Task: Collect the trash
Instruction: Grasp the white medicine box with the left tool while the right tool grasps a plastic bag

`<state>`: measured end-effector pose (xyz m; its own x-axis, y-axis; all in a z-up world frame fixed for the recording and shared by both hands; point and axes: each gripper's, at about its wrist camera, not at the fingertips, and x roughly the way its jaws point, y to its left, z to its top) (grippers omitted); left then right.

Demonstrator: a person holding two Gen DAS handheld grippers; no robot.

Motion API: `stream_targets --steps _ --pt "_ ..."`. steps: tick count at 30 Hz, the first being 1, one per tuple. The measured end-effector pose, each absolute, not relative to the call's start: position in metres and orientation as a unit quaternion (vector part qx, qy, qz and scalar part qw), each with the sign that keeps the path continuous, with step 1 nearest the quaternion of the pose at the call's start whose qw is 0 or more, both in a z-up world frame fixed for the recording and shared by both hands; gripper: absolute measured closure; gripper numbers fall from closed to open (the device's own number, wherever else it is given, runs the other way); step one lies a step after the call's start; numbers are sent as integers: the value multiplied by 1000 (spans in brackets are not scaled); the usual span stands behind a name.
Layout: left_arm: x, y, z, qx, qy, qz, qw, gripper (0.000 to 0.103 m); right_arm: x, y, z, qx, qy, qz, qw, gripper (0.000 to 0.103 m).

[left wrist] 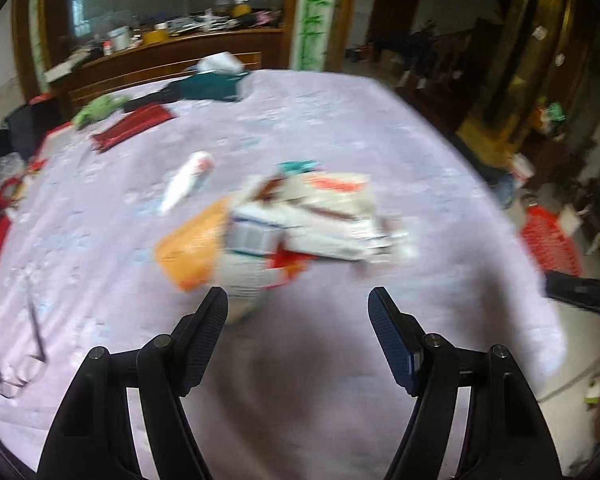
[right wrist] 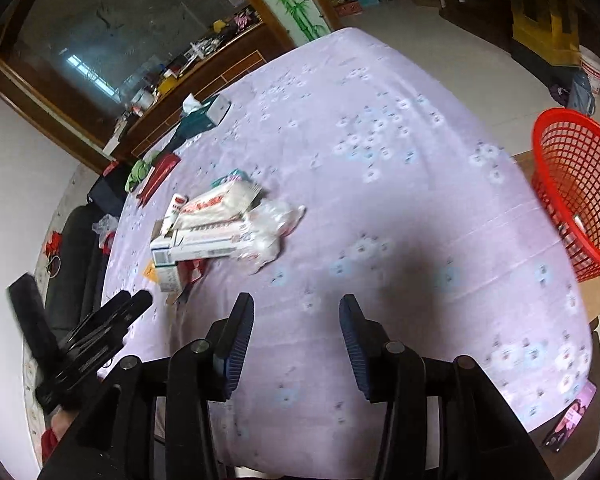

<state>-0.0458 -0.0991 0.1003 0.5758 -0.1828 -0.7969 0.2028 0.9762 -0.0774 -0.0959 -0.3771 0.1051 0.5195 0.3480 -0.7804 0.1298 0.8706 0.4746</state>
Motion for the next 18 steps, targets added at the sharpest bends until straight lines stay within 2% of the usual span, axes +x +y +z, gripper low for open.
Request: stream_targets --steps 8,15,16,17,18 --pt "-5 -94 61 89 439 -58 892 29 -104 -355 107 229 494 41 838 55" --pt "21 -97 44 94 436 -49 894 30 -110 -353 110 216 501 24 838 54" --pt "22 -97 44 93 433 -49 895 39 -109 -352 110 212 502 23 838 54" --pt "24 -97 43 91 434 -51 895 54 -108 -351 110 211 502 23 838 54" --pt "25 -97 42 90 436 -52 894 61 -106 -350 110 211 503 23 838 54"
